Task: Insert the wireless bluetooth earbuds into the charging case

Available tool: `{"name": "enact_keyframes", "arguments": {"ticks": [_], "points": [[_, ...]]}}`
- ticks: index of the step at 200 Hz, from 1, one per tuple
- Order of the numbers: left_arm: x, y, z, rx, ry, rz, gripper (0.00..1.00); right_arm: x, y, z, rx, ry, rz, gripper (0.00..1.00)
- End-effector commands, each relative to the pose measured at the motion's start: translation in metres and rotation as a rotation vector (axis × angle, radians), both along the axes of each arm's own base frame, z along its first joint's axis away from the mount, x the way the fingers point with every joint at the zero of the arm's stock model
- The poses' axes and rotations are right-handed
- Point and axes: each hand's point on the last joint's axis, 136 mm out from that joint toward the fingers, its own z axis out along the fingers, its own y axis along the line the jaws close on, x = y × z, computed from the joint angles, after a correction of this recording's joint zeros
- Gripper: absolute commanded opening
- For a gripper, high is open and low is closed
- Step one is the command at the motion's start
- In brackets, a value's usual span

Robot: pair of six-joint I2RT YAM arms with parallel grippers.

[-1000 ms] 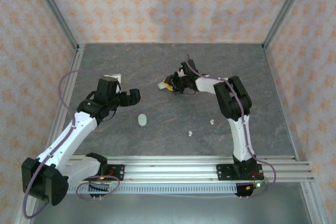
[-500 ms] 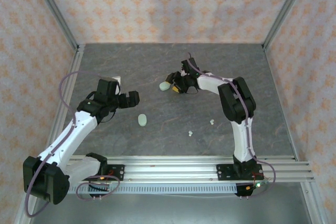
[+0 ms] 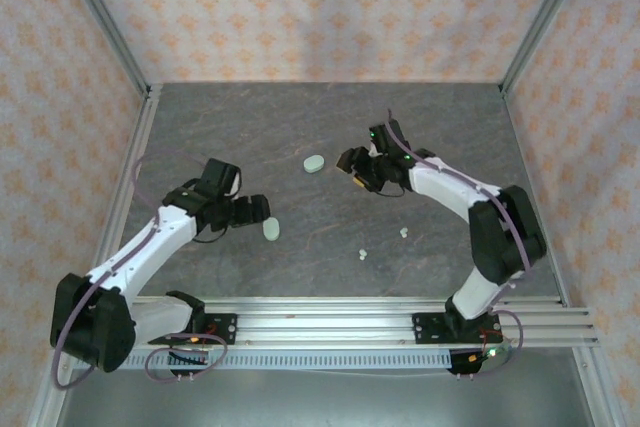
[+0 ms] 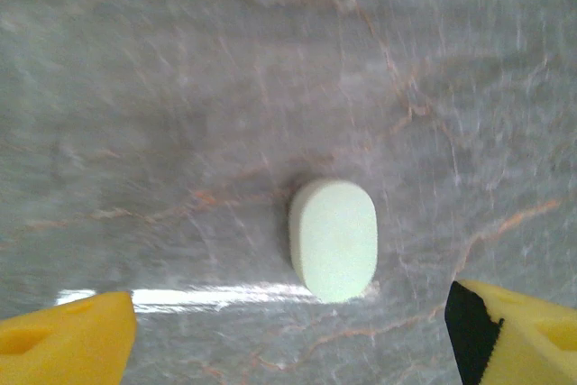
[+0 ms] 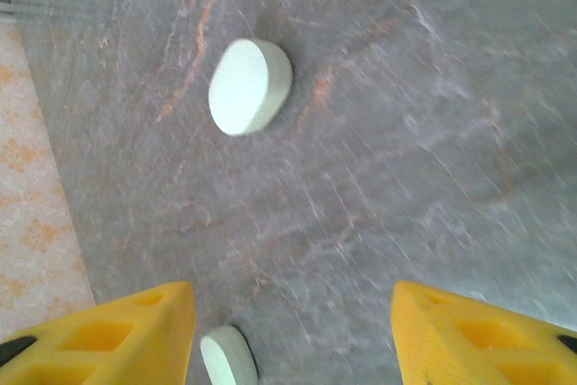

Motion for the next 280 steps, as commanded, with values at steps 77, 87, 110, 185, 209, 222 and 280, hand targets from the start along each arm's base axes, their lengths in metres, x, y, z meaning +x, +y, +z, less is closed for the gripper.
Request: {"name": "enact_keyframes", "arguments": {"ticks": [77, 87, 110, 185, 209, 222, 280], "points": [[0.01, -0.048, -0.052, -0.001, 0.183, -0.114, 0.71, -0.052, -0.05, 0.015, -0.07, -0.084, -0.073, 0.62], [0.013, -0.05, -0.056, 0.015, 0.198, -0.129, 0.7, -0.053, -0.054, 0.016, -0.073, -0.089, -0.078, 0.62], [0.014, -0.054, -0.063, 0.037, 0.239, -0.164, 0.64, -0.056, -0.062, 0.016, -0.078, -0.094, -0.089, 0.63], [0.014, -0.068, -0.064, 0.121, 0.276, -0.314, 0.35, -0.064, -0.077, 0.018, -0.107, -0.115, -0.095, 0.64], [0.017, -0.097, -0.054, 0.131, 0.232, -0.463, 0.33, -0.069, -0.084, 0.024, -0.114, -0.134, -0.097, 0.65], [0.016, -0.114, -0.049, 0.137, 0.209, -0.541, 0.34, -0.071, -0.088, 0.024, -0.115, -0.137, -0.105, 0.65], [0.011, -0.158, -0.051, 0.257, 0.166, -0.803, 0.47, -0.08, -0.096, 0.018, -0.095, -0.133, -0.136, 0.66]]}}
